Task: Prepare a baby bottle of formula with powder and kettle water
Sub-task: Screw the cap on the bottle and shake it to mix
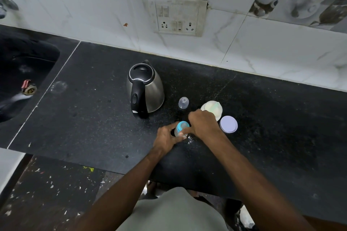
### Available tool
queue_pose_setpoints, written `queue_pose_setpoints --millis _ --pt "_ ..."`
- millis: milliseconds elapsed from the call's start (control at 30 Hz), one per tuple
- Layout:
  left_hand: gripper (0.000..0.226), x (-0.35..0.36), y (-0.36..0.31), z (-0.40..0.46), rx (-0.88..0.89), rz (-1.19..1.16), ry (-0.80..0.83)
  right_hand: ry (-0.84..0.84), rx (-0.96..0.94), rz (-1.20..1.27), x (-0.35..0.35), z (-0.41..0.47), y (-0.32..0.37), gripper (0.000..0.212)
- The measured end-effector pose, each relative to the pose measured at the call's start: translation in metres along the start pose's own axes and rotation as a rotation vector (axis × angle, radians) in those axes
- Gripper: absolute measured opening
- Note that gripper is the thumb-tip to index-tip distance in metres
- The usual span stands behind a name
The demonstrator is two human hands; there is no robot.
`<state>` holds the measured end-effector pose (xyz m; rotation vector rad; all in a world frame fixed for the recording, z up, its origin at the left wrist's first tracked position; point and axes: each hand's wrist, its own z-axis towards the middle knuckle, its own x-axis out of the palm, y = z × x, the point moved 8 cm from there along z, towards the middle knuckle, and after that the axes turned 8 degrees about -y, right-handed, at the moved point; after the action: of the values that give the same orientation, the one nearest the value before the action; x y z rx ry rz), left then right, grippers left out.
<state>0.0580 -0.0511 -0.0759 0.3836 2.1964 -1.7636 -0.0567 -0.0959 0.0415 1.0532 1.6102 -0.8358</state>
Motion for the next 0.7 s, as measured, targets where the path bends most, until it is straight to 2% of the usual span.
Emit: queue_pose_setpoints --millis 133,267,400,567,700 --pt "0.063 0.001 0.002 -0.001 -0.014 0.019 0.008 0.041 -0.173 0.163 0.009 -0.002 0.014 0.037" --pt "0.056 0.000 -0.002 -0.002 0.010 -0.007 0.013 0.014 -0.115 0.056 0.005 0.001 0.015 0.032" --pt "0.053 0.000 -0.003 -0.002 0.016 -0.023 0.008 0.012 -0.055 -0.036 0.001 0.002 0.007 0.046" --pt "0.054 0.001 0.001 -0.002 -0.006 0.005 0.002 0.041 -0.237 0.092 0.010 0.004 0.023 0.034" --pt "0.054 0.001 0.000 -0.002 -0.002 -0.007 -0.003 0.050 -0.169 0.100 0.007 0.006 0.021 0.027"
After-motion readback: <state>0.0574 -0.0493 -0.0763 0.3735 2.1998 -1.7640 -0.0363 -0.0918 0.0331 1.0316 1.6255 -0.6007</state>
